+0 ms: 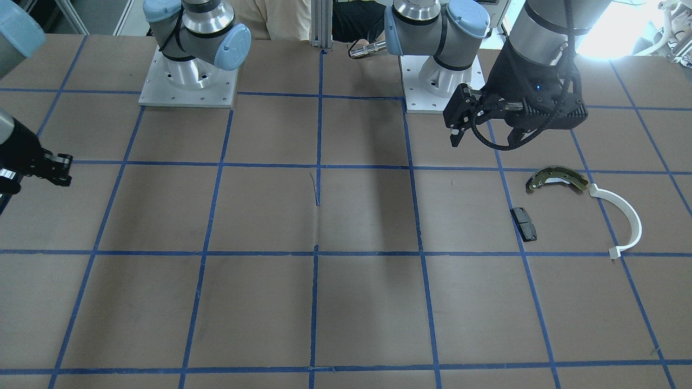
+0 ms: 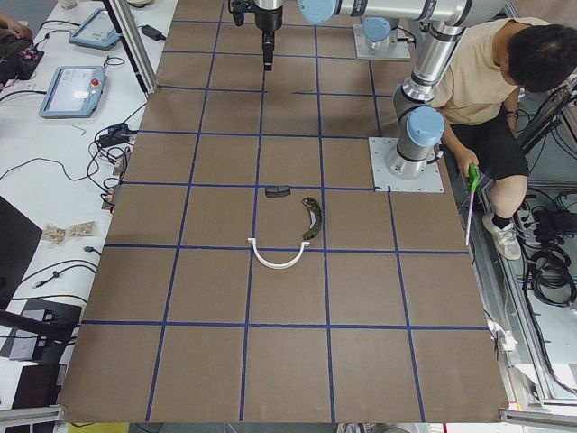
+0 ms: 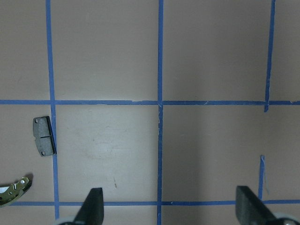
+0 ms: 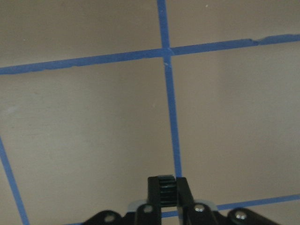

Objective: Place bearing gear from tray to pile

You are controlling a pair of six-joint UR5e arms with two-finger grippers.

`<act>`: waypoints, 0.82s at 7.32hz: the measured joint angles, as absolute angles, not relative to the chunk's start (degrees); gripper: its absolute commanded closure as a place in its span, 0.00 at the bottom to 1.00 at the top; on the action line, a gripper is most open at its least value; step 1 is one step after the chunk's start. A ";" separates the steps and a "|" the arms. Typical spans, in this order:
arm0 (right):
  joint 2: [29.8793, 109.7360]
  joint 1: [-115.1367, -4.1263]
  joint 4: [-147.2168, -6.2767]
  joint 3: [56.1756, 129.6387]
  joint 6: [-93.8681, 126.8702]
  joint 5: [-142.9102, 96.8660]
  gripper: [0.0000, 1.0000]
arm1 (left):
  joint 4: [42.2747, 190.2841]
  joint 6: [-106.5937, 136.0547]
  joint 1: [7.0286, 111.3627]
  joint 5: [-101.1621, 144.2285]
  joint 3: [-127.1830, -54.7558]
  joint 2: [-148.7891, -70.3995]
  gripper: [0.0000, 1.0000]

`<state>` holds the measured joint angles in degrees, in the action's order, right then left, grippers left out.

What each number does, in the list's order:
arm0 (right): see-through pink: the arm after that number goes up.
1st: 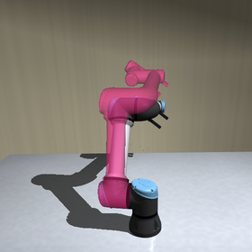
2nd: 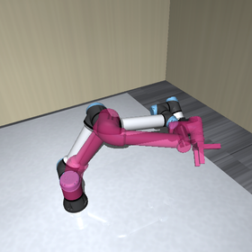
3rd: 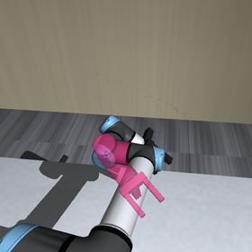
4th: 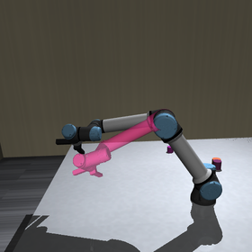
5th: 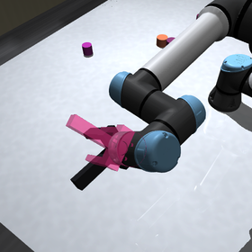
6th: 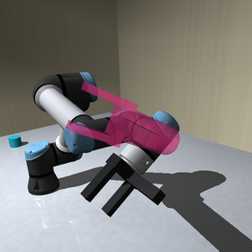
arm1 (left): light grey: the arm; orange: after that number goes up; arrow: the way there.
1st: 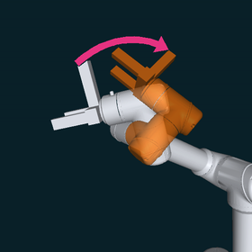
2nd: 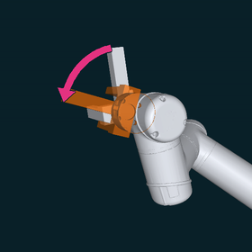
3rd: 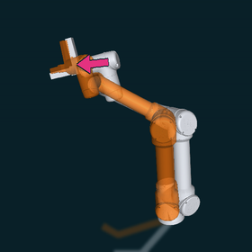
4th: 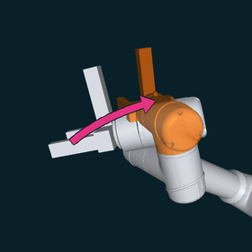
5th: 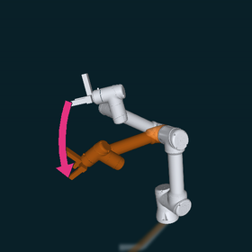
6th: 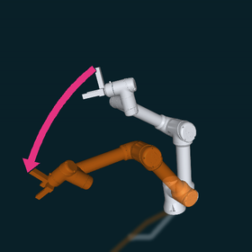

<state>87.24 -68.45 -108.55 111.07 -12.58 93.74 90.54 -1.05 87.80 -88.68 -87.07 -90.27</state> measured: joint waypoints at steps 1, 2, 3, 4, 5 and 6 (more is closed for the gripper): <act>87.73 -73.78 -108.68 111.57 -2.97 92.90 1.00 | 90.56 -1.05 87.84 -88.70 -87.12 -90.27 0.00; 87.72 -79.27 -109.09 111.82 7.38 91.36 1.00 | 90.56 -1.05 87.91 -88.72 -87.15 -90.28 0.00; 87.28 -84.42 -109.80 111.95 16.95 89.98 1.00 | 90.62 -1.05 87.89 -88.72 -87.23 -90.31 0.00; 86.21 -89.14 -112.61 111.96 25.80 87.54 1.00 | 90.60 -1.05 87.89 -88.70 -87.39 -90.32 0.00; 84.47 -92.88 -117.73 111.96 33.60 84.40 1.00 | 90.52 -1.05 87.93 -88.64 -87.60 -90.30 0.00; 82.04 -96.33 -123.58 111.92 41.20 80.98 1.00 | 90.47 -1.06 87.96 -88.61 -87.76 -90.28 0.00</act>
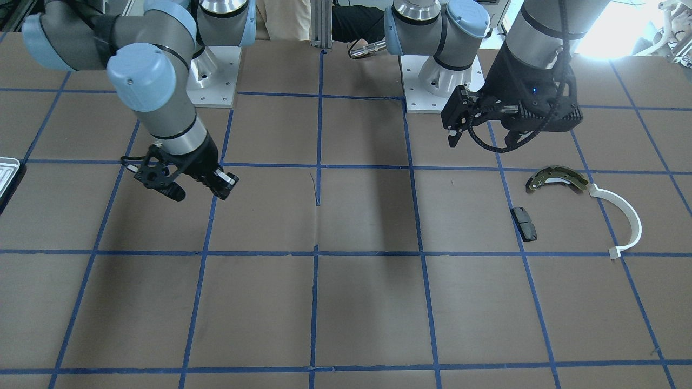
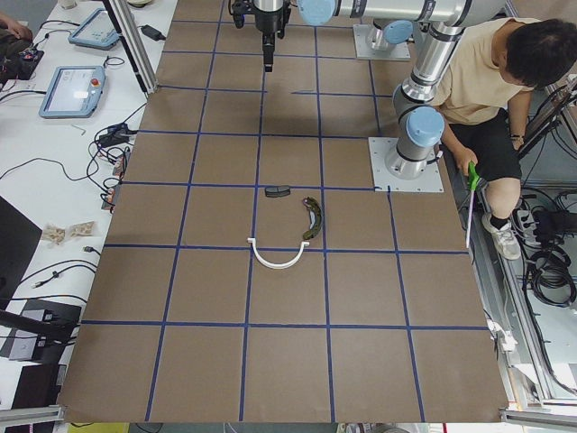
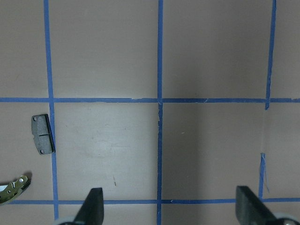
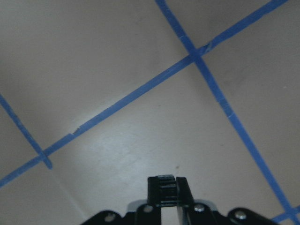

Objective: Place bearing gear from tray to pile

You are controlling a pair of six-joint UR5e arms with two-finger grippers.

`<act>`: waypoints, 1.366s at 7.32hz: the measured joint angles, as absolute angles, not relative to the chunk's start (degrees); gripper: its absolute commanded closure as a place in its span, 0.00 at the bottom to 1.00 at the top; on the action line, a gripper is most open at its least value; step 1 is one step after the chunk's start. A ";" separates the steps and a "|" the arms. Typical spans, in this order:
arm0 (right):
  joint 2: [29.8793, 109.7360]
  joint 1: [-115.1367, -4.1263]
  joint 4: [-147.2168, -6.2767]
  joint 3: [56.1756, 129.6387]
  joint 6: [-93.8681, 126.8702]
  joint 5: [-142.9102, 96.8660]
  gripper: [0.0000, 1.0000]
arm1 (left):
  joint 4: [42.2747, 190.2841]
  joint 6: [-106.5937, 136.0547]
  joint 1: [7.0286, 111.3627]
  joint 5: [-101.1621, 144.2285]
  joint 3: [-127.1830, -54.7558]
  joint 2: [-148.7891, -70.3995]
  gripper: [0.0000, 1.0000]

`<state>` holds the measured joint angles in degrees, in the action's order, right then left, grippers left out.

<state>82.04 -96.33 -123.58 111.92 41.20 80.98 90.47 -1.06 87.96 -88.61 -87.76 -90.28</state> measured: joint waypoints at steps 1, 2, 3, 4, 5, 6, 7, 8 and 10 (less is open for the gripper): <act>79.29 -99.97 -130.15 111.90 49.33 76.59 1.00 | 90.47 -1.05 88.00 -88.61 -87.91 -90.25 0.00; 76.67 -102.81 -136.50 111.86 56.69 73.32 1.00 | 90.50 -1.06 88.01 -88.65 -88.03 -90.17 0.00; 74.52 -104.49 -140.17 111.83 61.12 71.91 0.29 | 90.52 -1.05 88.00 -88.67 -88.10 -90.13 0.00; 73.32 -105.27 -141.60 111.76 62.75 71.40 0.00 | 90.52 -1.05 87.99 -88.67 -88.13 -90.11 0.00; 72.66 -105.57 -142.09 111.68 62.64 71.23 0.00 | 90.53 -1.05 87.98 -88.68 -88.15 -90.11 0.00; 72.23 -105.62 -142.23 111.57 61.40 71.26 0.00 | 90.51 -1.06 87.98 -88.68 -88.14 -90.14 0.00; 72.11 -105.50 -142.18 111.37 59.07 71.87 0.00 | 90.47 -1.06 87.96 -88.66 -88.10 -90.17 0.00; 72.28 -104.78 -141.72 111.27 53.42 74.71 0.00 | 90.45 -1.05 87.92 -88.62 -88.10 -90.19 0.00; 75.26 -100.11 -134.87 111.26 33.80 84.07 0.00 | 90.50 -0.78 88.10 -88.23 -87.68 -91.57 0.00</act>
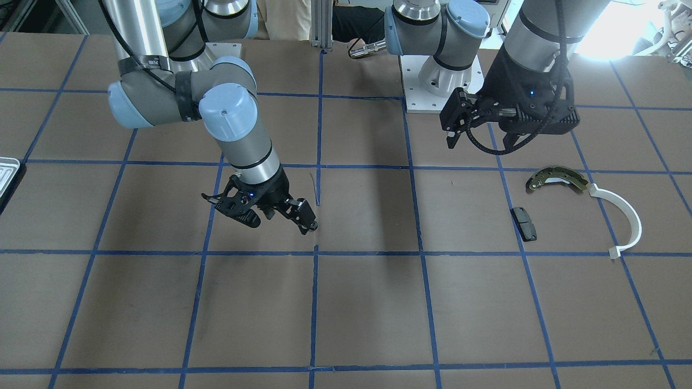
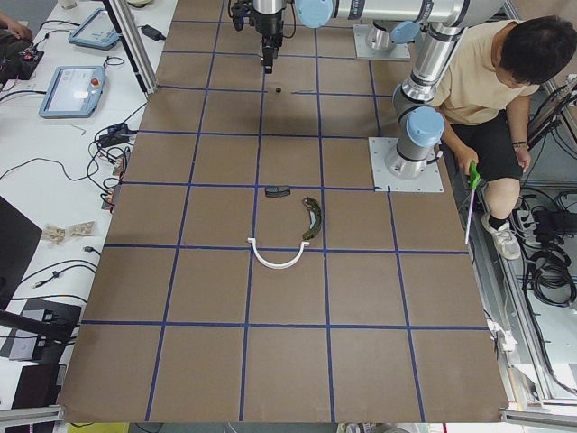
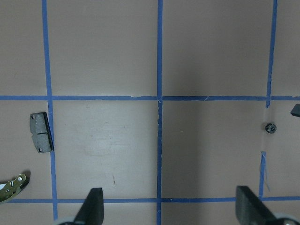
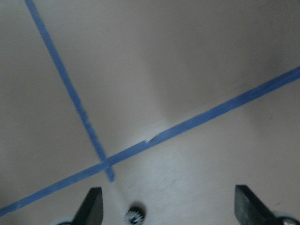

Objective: Place bearing gear from tray to pile

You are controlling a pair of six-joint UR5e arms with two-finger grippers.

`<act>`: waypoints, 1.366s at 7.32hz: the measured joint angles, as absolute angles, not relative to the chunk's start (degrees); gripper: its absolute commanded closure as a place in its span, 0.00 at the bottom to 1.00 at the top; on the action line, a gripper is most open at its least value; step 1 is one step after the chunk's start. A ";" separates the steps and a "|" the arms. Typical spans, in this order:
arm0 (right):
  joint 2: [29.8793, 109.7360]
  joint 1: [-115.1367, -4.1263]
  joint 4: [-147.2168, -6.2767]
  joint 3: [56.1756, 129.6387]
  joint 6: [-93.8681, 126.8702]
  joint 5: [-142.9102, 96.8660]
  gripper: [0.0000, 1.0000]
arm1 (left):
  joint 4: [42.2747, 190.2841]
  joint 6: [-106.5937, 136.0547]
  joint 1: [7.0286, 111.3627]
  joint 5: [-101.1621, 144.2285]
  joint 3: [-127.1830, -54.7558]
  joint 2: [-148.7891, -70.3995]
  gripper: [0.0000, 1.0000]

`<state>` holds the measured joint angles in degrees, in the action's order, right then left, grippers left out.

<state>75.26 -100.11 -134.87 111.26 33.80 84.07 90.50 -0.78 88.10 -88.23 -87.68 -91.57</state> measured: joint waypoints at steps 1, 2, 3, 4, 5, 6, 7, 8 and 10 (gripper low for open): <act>78.89 -95.53 -128.51 111.22 22.85 86.99 0.00 | 90.44 -0.47 88.85 -87.85 -87.84 -92.99 0.00; 82.81 -89.20 -122.52 111.20 11.82 88.74 0.00 | 89.32 -0.07 91.11 -87.55 -88.52 -95.19 0.00; 85.85 -81.47 -118.39 111.19 0.80 89.66 0.00 | 86.38 2.32 95.08 -87.48 -89.66 -97.86 0.00; 87.64 -73.47 -116.26 111.09 -10.41 90.85 0.00 | 82.05 7.27 99.83 -87.47 -91.23 -100.72 0.00; 88.12 -65.44 -115.63 110.62 -22.89 92.45 0.01 | 76.54 12.53 104.08 -87.41 -93.05 -103.89 0.00; 87.32 -58.29 -115.70 109.52 -34.01 93.29 0.04 | 71.04 16.49 107.54 -87.44 -94.82 -106.99 0.00; 84.83 -52.40 -116.12 107.46 -43.24 93.57 0.04 | 65.36 19.62 110.49 -87.59 -96.22 -110.05 0.00; 80.95 -48.01 -116.80 104.38 -51.18 93.48 0.08 | 61.10 21.55 112.36 -87.72 -97.00 -112.52 0.00; 73.45 -41.92 -118.14 98.57 -63.78 92.99 0.12 | 57.47 27.37 114.70 -88.08 -97.88 -116.15 0.00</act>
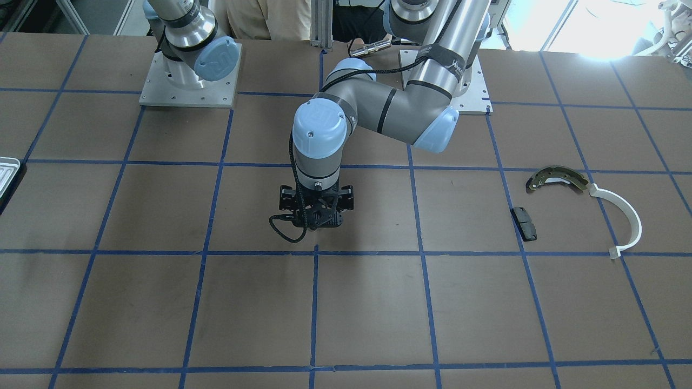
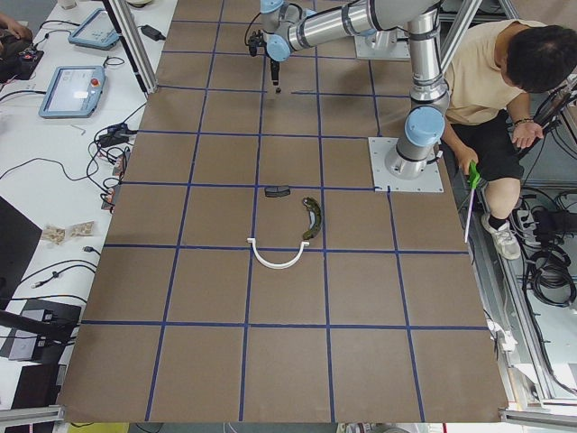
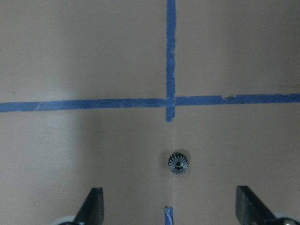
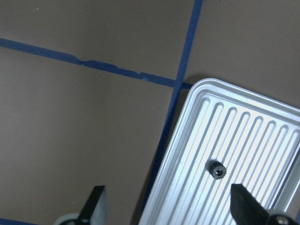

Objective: Place bearing gear from tray to pile

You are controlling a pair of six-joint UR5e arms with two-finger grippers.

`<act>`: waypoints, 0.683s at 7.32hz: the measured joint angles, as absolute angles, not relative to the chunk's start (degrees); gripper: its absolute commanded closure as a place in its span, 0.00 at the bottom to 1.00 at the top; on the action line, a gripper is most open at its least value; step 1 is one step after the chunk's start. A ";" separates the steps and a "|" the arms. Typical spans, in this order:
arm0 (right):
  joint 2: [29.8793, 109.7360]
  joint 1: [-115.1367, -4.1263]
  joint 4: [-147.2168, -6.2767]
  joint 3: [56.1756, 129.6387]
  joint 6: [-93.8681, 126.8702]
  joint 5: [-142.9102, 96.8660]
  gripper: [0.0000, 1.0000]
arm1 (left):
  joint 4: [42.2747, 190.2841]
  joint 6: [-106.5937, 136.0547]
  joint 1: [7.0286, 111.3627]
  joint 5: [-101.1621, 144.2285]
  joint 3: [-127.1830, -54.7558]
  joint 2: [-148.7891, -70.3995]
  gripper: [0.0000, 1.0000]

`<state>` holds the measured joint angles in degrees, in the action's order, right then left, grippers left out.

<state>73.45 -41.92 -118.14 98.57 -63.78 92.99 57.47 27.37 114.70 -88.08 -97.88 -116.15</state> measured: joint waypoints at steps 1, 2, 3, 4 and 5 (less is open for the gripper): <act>70.97 -39.74 -118.79 97.10 -67.35 92.69 0.12 | 55.82 29.26 115.30 -88.20 -98.03 -117.53 0.00; 68.51 -38.26 -120.13 96.48 -69.63 92.00 0.12 | 54.69 29.99 115.59 -88.28 -98.12 -118.62 0.00; 66.39 -37.35 -121.39 96.28 -70.87 91.27 0.13 | 54.11 30.22 115.77 -88.33 -98.23 -119.61 0.00; 64.53 -36.47 -122.03 96.30 -71.55 90.66 0.13 | 53.77 30.27 116.06 -88.36 -98.46 -120.21 0.03; 62.86 -35.59 -122.31 96.41 -71.85 90.40 0.15 | 52.73 30.07 116.32 -88.35 -98.73 -120.46 0.04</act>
<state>62.86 -35.59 -122.31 96.41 -71.85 90.40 52.73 30.07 116.32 -88.35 -98.73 -120.46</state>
